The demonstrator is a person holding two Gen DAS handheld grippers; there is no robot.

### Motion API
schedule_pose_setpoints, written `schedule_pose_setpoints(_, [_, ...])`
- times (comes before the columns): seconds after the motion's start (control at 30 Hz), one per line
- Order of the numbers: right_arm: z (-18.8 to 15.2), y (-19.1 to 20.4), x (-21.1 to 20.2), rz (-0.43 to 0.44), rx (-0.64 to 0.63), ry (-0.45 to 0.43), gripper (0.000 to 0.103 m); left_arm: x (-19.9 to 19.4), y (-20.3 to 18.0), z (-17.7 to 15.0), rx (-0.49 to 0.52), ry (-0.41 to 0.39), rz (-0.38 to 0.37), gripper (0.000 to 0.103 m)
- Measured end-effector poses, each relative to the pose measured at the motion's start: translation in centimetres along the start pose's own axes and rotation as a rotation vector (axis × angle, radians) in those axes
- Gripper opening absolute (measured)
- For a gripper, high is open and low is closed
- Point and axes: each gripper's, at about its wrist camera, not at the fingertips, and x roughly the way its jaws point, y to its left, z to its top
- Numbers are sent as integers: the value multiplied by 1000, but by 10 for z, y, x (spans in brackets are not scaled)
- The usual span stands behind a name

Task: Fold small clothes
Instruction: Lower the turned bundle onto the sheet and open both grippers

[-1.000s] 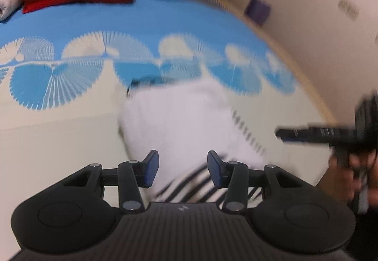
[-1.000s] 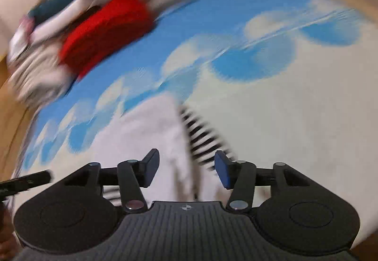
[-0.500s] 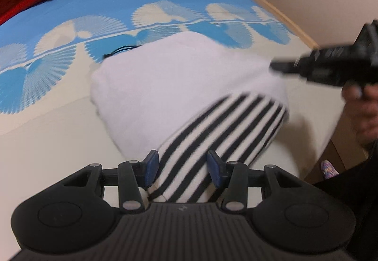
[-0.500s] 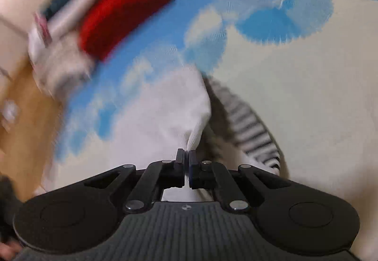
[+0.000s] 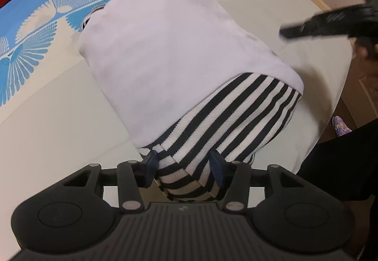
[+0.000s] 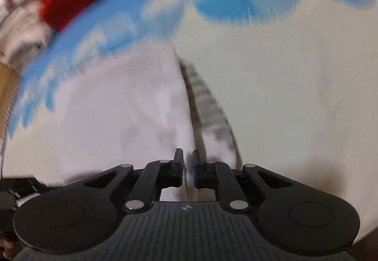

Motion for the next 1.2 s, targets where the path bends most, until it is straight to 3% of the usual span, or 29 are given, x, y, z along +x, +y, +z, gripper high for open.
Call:
schedule_pose_setpoints(0.1, [1,12,-28,106,-113,-124,9,-8,1,2,-18,-25,-1,55])
schedule_pose_setpoints(0.17, [-6,22,-27,206,-197,-83,9,-15,0,6,-33,-54,9,55])
schedule_pose_setpoints(0.2, [-11,28,-20,205,-247,-44,9,-18,0,7,-39,-73,18,55])
schedule_pose_setpoints(0.37, [-36,37,41,-18,-444,208,9,-25,-2,19,-91,-126,68,55])
schedule_pose_setpoints(0.43, [-38,37,50,-43,-475,218,9,-28,-3,23,-107,-145,73,55])
schedule_pose_setpoints(0.6, [-33,39,47,-38,-459,213,9,-20,1,33,-131,-145,72,55])
schedule_pose_setpoints(0.7, [-35,38,49,-36,-461,212,9,7,7,31,-148,-45,108,70])
schedule_pose_setpoints(0.87, [-33,38,31,-19,-421,212,10,-4,17,33,-200,-92,97,71])
schedule_pose_setpoints(0.97, [-11,26,8,93,-245,100,22,-19,34,31,-293,-184,69,71])
schedule_pose_setpoints(1.03, [1,19,-5,148,-146,-9,43,-25,47,30,-376,-237,73,73])
schedule_pose_setpoints(1.07, [6,16,-8,153,-105,-58,47,-25,53,30,-421,-265,65,77])
schedule_pose_setpoints(1.1, [10,14,-9,147,-76,-92,50,-24,59,31,-462,-282,50,82])
schedule_pose_setpoints(1.2, [16,16,1,133,-49,-132,51,-14,75,29,-576,-306,10,84])
